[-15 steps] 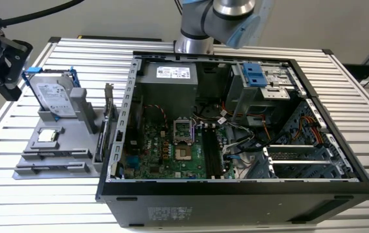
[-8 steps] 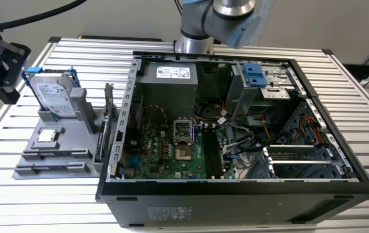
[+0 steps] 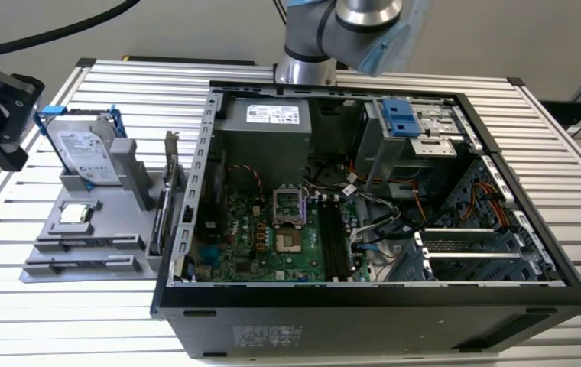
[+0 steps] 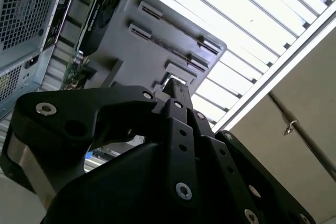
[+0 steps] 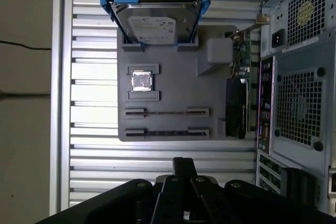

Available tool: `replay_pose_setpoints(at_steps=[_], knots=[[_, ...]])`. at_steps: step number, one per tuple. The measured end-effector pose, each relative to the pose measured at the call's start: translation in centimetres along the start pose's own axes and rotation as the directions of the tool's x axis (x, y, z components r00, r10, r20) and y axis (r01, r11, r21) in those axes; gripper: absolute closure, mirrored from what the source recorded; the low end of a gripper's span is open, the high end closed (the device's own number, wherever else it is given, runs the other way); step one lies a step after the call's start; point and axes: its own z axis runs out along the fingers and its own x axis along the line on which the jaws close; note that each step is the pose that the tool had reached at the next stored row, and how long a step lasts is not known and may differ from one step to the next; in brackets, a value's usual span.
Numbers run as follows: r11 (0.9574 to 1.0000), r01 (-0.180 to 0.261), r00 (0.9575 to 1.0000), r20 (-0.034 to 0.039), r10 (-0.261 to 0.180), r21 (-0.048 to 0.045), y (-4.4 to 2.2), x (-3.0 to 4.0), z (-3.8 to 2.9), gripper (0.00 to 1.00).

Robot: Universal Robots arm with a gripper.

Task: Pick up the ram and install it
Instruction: 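Pick up the ram and move it above insertion slot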

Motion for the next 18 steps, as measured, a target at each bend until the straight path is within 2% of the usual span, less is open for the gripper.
replay_pose_setpoints(at_steps=[18], knots=[[1.0000,0.000,1.0000,0.0001,0.000,-0.0001,-0.03,-1.45,0.04,1.00]])
